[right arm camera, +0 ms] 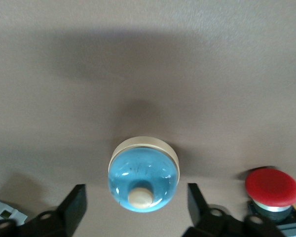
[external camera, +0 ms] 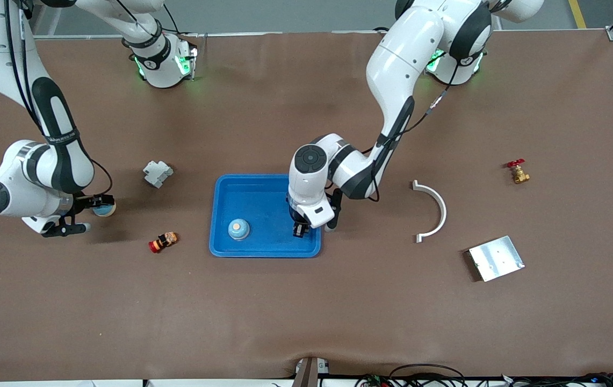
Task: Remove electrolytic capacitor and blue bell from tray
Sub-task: 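Set the bell beside the red button while the left gripper lifts the capacitor, then carry the capacitor to the white arc and set it down with the left gripper, then move the left gripper back to the tray and grasp the second capacitor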
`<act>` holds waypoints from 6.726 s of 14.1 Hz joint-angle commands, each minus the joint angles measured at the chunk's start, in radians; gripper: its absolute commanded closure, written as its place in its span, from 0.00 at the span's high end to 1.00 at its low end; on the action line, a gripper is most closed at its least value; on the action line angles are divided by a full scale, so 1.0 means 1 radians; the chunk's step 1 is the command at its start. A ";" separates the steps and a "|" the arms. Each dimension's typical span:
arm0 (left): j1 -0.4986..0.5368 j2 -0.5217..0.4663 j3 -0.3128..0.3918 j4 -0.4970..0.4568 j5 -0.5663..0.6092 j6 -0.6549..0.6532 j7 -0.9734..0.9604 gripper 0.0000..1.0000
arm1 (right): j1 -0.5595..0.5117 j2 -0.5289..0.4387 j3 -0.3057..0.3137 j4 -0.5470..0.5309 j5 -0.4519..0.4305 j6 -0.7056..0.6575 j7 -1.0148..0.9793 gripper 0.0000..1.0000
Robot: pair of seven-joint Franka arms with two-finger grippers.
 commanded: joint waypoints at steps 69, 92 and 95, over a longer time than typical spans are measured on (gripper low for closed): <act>0.796 -0.581 -0.416 -0.902 0.030 0.129 1.803 1.00 | 0.049 -0.412 0.139 0.531 -0.096 -0.662 0.373 1.00; 0.431 -0.288 -0.522 -0.352 0.188 -0.203 -0.056 1.00 | 0.026 -0.412 0.134 0.519 -0.024 -0.681 0.379 1.00; 0.336 -0.251 -0.430 -0.283 0.177 -0.204 -0.161 1.00 | 0.027 -0.412 0.133 0.520 -0.024 -0.681 0.376 1.00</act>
